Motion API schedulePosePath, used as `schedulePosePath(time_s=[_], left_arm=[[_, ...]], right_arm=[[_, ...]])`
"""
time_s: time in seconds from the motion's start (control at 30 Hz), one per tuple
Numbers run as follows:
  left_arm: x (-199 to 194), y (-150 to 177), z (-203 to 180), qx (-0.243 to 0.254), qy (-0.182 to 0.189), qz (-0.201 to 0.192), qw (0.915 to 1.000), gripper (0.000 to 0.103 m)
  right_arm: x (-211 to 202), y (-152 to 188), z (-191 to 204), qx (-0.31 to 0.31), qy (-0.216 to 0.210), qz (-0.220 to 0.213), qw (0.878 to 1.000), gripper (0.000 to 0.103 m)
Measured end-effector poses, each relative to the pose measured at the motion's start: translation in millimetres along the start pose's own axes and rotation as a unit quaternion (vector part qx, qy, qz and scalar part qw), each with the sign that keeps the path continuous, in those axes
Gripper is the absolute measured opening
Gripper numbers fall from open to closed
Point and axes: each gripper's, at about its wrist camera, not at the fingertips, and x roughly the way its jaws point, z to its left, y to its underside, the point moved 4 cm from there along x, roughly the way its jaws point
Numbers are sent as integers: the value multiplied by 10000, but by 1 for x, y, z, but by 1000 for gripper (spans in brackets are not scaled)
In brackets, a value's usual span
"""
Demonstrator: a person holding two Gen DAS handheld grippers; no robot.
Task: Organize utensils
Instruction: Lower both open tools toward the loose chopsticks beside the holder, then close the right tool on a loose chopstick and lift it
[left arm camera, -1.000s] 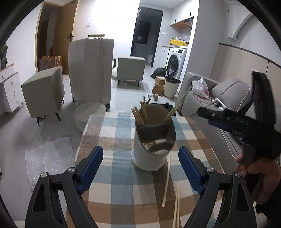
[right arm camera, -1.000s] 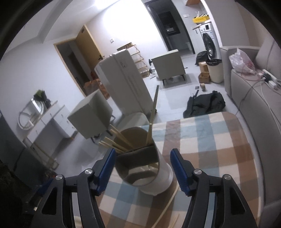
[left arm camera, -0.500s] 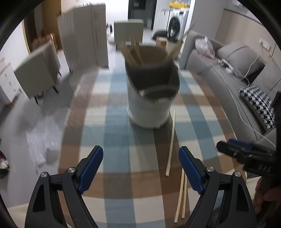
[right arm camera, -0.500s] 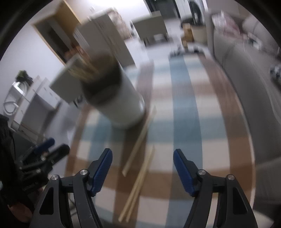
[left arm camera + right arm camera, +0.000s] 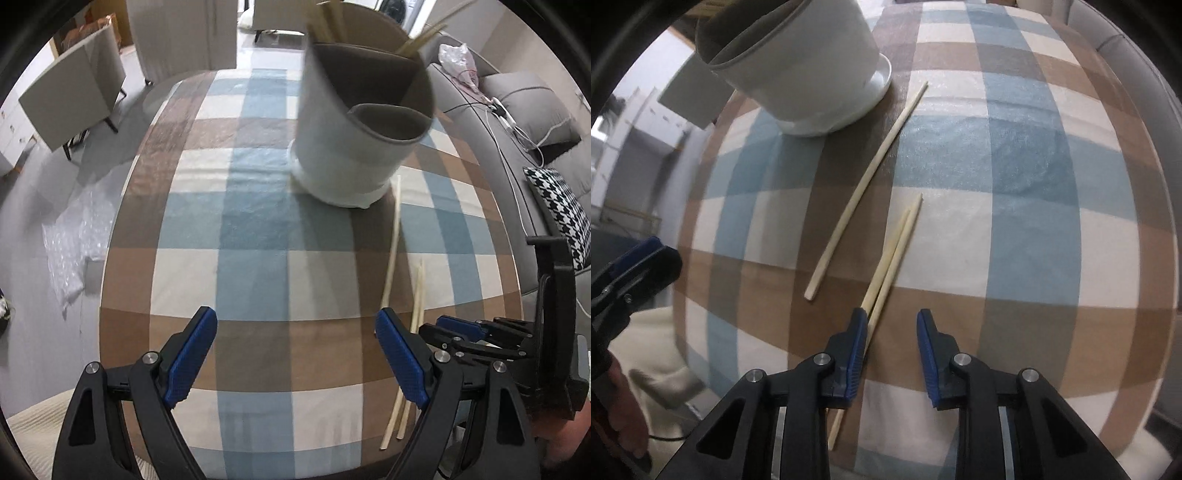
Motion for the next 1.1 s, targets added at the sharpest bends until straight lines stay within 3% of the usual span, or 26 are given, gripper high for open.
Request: schedulePosePath(time_s=[0.07, 0.27, 0.4, 0.5, 0.6, 0.73, 0.97, 1.1], left_arm=[[0, 0, 6, -52, -24, 21, 10000, 84], [-7, 0, 19, -214, 0, -28, 9998, 84], [-8, 1, 25, -235, 23, -8, 9997, 84], [-5, 4, 30, -258, 11, 98, 9996, 84], [0, 9, 25, -214, 219, 315, 9990, 84], [5, 15, 3, 131, 424, 444, 9980, 84], [12, 22, -60, 809, 886, 473, 9916, 82], [32, 24, -97, 1140, 761, 633, 9885, 78]], right_arm=[[2, 1, 6, -183, 273, 58, 9994, 25], [4, 2, 16, -401, 1052, 140, 9935, 10], [3, -4, 18, -352, 1109, 4, 9932, 11], [0, -11, 16, -264, 1134, -165, 9931, 18], [-2, -19, 12, -192, 1120, -401, 9927, 17], [-9, -20, 0, -105, 924, -672, 9934, 5], [-49, -1, -59, 829, 74, -1183, 9895, 4], [-88, 12, -91, 1156, -376, -1629, 9791, 4]])
